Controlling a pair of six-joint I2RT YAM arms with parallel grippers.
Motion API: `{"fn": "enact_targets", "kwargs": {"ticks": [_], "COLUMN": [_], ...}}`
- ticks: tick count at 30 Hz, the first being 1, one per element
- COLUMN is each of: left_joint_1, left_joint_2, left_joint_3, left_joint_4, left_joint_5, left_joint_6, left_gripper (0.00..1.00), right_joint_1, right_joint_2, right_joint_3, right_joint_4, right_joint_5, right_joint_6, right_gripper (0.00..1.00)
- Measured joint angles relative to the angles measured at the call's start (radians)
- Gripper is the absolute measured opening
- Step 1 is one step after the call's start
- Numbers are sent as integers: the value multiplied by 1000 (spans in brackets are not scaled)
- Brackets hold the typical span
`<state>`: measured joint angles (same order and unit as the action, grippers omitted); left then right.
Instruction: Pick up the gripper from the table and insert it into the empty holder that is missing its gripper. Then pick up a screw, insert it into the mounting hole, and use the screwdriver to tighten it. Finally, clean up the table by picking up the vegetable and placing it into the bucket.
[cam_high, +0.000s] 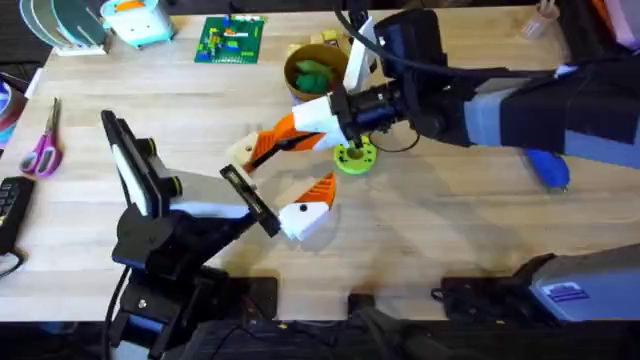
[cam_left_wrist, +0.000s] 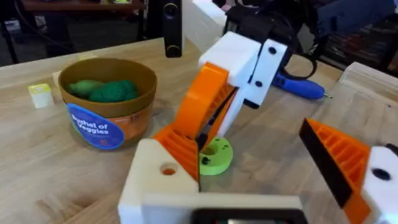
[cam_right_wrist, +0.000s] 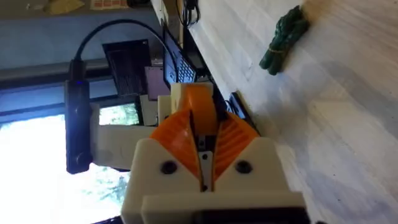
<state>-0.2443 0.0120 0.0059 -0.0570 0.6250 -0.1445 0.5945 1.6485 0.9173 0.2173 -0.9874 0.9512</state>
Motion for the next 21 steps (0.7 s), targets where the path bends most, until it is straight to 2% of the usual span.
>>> {"fn": "enact_targets", "kwargs": {"ticks": [4,9,21], "left_joint_1": [0,-1,-7], "left_joint_2": [0,1,1], "left_joint_3": [0,0,0], "left_joint_4": [0,0,1], "left_joint_5": [-1,3,7], "left_joint_6": [-1,-1,7], "left_gripper": [993,993,993], "right_joint_1": [3,9,-1], "right_joint_2": [0,0,0], "right_joint_3": [0,2,3], "right_joint_4": [-4,-30,-55], "right_joint_5": [6,15,-7], "right_joint_6": [3,2,-16], "right_gripper": [179,222,419]}}
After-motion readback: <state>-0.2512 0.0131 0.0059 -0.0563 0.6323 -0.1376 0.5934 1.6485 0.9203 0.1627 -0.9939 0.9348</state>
